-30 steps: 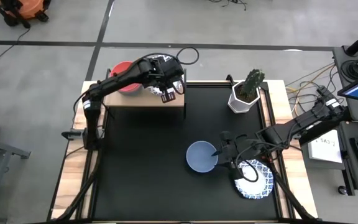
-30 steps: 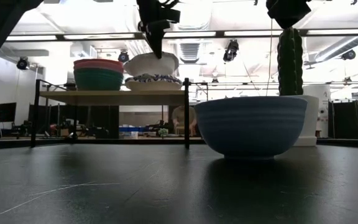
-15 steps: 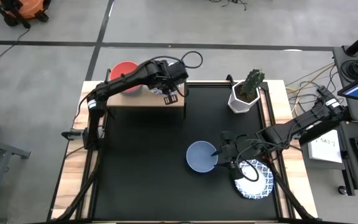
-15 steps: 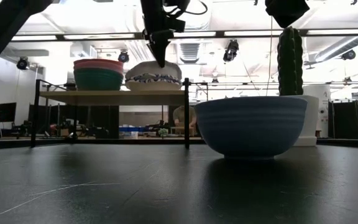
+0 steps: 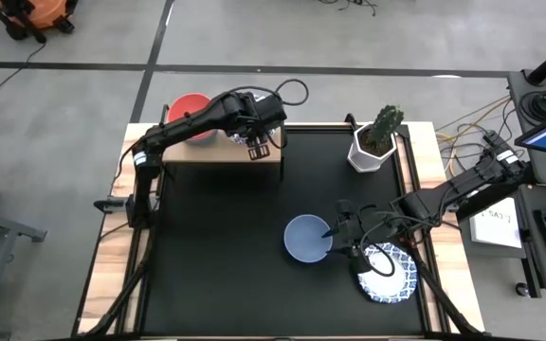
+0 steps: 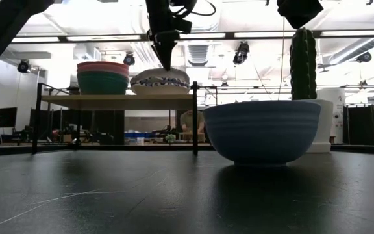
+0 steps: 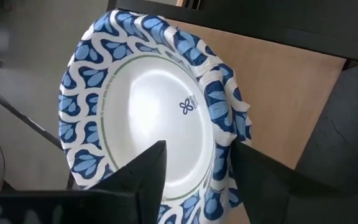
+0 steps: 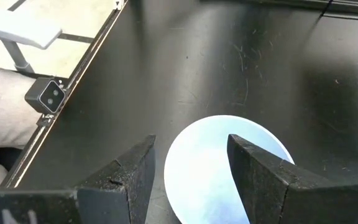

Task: Place and stack bowls onto a shelf
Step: Stack the white patterned plate on top of the white patterned plate on the shelf, then stack the light blue bowl on top of the orange bowl on the shelf

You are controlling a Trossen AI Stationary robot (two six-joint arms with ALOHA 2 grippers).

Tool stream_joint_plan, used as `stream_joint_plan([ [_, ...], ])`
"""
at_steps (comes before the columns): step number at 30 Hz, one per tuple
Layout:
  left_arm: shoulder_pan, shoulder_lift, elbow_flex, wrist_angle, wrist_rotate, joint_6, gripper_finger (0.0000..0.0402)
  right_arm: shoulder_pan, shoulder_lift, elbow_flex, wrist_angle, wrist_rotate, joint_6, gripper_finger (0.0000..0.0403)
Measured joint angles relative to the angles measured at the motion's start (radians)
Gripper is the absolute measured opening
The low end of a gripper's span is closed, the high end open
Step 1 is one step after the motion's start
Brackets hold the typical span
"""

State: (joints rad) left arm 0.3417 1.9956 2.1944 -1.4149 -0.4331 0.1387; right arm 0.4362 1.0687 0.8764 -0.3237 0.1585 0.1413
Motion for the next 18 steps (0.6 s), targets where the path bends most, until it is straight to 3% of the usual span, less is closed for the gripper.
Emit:
stream_joint_plan([
  [10,-0.057,-0.025,0.0,-0.018,0.066,-0.062,0.017,0.0,0.0,-0.002,0.004,0.0,0.0,0.0187],
  [18,-0.215,-0.068,0.0,0.015,0.162,-0.064,0.0164,0.0,0.0,-0.017,0.023,0.002,-0.005,0.0187],
])
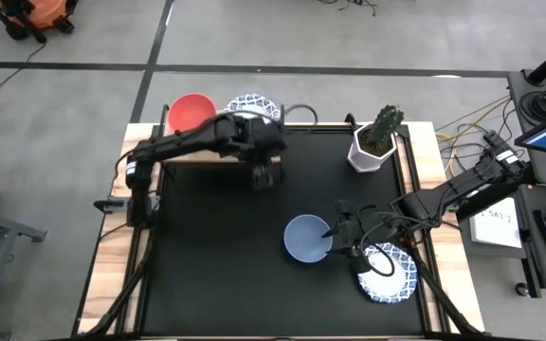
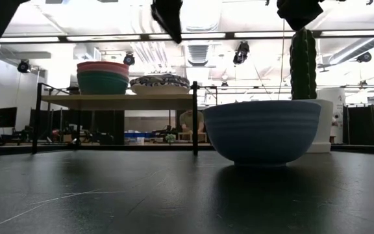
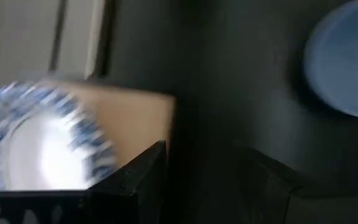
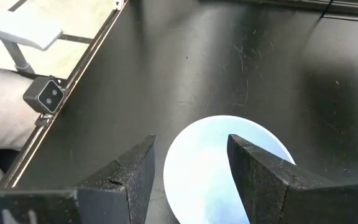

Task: Place and stack bowls onto a shelf
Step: Stack the light blue bowl on top of the orange bowl on the shelf

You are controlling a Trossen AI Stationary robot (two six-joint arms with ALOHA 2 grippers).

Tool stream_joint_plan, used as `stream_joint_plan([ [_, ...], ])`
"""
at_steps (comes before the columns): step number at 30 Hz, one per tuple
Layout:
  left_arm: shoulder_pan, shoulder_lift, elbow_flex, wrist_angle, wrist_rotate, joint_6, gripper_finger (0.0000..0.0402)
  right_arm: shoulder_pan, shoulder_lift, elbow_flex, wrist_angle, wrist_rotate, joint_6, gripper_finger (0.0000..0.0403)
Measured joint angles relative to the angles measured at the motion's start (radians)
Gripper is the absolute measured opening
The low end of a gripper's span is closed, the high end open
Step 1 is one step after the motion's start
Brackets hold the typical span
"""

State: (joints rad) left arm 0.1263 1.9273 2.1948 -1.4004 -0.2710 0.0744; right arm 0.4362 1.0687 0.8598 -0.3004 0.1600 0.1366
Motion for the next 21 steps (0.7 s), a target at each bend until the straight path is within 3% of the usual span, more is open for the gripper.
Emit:
stream_joint_plan([
  [4,-0.084,-0.02,-0.007,0.021,0.054,0.051,0.0164,0.0,0.0,-0.003,0.003,0.0,0.01,0.0187],
  [11,-0.182,-0.074,-0.098,0.075,0.055,0.05,0.0164,0.0,0.0,-0.01,0.011,0.002,0.005,0.0187],
  [21,-0.239,-0.334,-0.533,0.383,0.081,-0.061,0.0163,0.0,0.0,-0.012,0.035,0.026,-0.004,0.0187],
])
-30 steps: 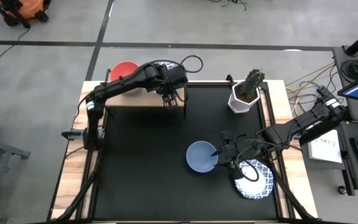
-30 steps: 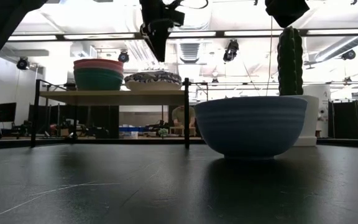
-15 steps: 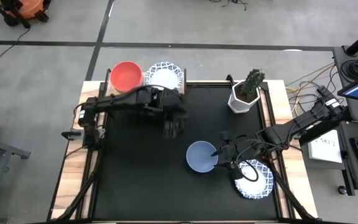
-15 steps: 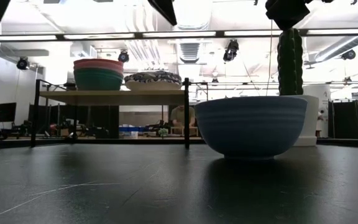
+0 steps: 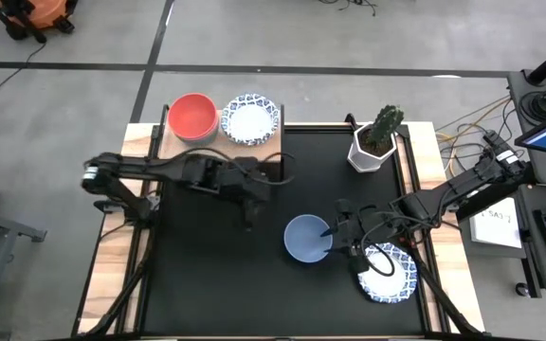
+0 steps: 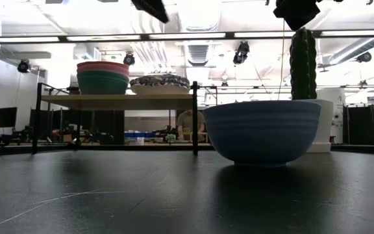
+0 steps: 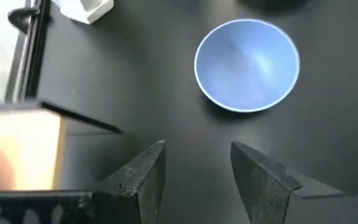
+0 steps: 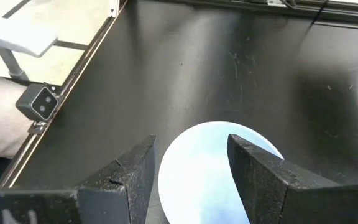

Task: Place and stack bowls onto a shelf
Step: Stack the light blue bowl on top of the orange bowl on the shelf

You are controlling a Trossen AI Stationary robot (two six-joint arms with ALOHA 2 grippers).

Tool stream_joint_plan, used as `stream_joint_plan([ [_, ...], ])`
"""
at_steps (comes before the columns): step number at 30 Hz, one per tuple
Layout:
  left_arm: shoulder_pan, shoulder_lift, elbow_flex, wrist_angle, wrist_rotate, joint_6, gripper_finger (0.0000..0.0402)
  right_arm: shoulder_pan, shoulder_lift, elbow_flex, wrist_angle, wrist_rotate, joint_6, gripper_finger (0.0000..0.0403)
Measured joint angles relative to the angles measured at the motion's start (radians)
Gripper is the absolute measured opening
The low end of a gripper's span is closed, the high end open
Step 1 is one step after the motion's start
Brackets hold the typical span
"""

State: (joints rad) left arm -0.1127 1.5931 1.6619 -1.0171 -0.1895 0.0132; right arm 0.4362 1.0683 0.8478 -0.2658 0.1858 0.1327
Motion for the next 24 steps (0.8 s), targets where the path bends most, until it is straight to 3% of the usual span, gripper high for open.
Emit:
stream_joint_plan([
  [8,-0.041,-0.222,-0.281,0.161,-0.001,-0.21,0.0163,-0.001,0.0,0.0,-0.005,0.009,0.006,0.0187],
  [12,-0.053,-0.283,-0.417,0.328,-0.002,-0.26,0.0163,-0.003,0.0,0.0,-0.015,0.036,0.004,0.0187],
  [17,-0.055,-0.293,-0.543,0.596,0.024,-0.266,0.0164,-0.003,-0.009,0.0,-0.074,0.043,0.004,0.0187],
  [24,-0.055,-0.211,-0.577,0.801,0.025,-0.241,0.0164,-0.003,-0.062,0.0,-0.125,0.052,-0.062,0.0187],
])
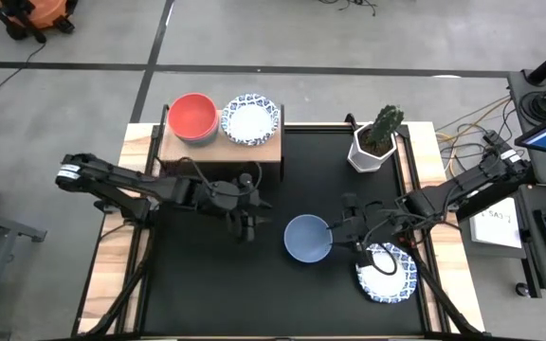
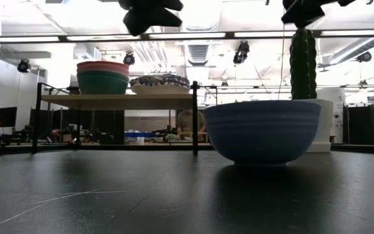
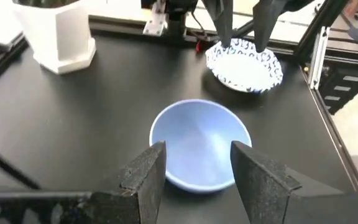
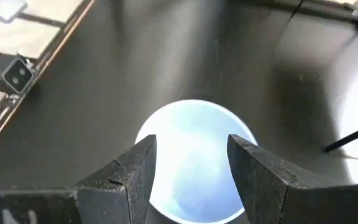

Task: Place and stack bowls onto a shelf
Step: Stack the light blue bowl on top of the orange bowl on the shelf

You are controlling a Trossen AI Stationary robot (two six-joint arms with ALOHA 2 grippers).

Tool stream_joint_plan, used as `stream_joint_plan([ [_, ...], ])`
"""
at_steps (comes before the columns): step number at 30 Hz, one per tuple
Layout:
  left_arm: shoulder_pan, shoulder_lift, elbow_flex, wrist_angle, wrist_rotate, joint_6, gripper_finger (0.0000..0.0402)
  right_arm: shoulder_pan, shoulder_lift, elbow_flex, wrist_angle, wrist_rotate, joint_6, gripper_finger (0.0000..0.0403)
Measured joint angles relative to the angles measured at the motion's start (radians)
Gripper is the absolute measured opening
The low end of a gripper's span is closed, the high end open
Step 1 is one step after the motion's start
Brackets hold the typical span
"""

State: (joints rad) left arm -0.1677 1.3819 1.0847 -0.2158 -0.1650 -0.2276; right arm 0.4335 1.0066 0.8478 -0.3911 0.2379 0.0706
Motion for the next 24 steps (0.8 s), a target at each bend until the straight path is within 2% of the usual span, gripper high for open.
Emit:
stream_joint_plan([
  [6,-0.002,0.116,0.001,0.14,0.013,0.069,0.0164,0.0,-0.054,0.0,-0.031,-0.001,-0.032,0.0187],
  [14,-0.02,0.288,0.024,0.36,0.181,0.098,0.0164,0.0,-0.084,-0.009,-0.047,-0.001,-0.088,0.0187],
  [17,-0.04,0.359,0.108,0.305,0.204,0.141,0.0162,0.0,-0.085,-0.009,-0.046,-0.001,-0.092,0.0187],
  [24,-0.077,0.532,0.354,-0.061,0.24,0.247,0.0148,0.0,-0.084,-0.01,-0.046,-0.002,-0.1,0.0187],
])
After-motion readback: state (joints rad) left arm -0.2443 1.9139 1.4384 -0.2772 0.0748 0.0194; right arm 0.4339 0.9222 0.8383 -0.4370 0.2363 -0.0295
